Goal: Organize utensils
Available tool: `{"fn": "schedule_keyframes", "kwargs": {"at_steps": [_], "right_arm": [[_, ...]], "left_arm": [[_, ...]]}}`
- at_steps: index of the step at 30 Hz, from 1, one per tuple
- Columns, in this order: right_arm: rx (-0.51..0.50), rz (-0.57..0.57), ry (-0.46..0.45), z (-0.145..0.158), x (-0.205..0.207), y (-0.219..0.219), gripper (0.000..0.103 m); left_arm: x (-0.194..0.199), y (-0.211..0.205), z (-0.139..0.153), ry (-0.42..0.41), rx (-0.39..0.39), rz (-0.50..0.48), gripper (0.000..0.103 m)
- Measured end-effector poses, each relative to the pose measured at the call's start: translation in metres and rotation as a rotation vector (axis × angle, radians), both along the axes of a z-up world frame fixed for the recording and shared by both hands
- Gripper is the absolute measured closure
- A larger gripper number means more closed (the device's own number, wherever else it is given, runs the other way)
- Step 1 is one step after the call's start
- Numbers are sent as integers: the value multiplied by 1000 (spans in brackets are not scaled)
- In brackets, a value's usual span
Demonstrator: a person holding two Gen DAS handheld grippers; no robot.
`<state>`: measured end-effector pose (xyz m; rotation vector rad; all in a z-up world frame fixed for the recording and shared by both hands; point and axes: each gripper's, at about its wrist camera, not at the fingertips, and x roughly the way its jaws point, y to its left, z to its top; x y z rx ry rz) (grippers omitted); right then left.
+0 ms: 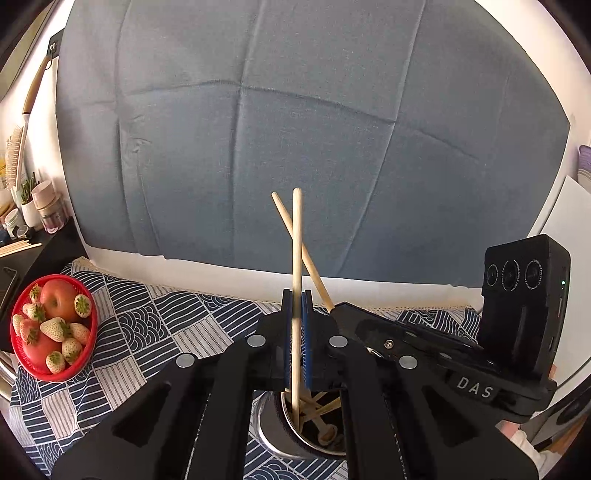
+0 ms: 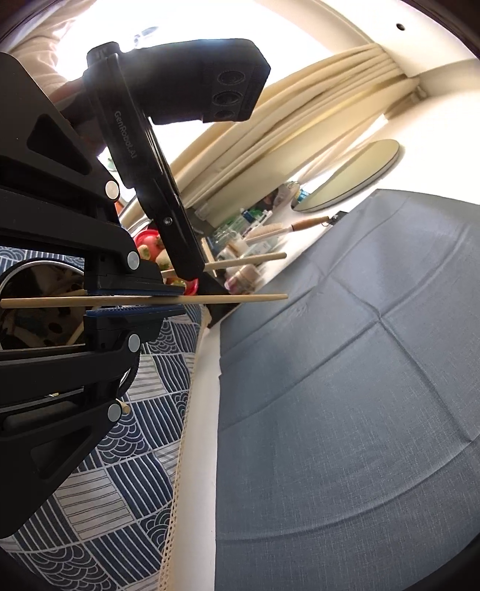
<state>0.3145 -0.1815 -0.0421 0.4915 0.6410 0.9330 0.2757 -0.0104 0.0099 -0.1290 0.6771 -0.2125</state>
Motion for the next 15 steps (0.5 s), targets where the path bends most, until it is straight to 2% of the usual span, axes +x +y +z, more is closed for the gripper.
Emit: {"fn": "schedule_keyframes", "kwargs": {"at_steps": [6,15], "right_arm": [[-4,-27,-14,-5,-5,-3,98],[-101,-23,-27,1,-27,-9,98]], "left_arm": [[-12,-4,-2,10,62,-19,98],[-24,-3,0,31,75,-21,98]]}}
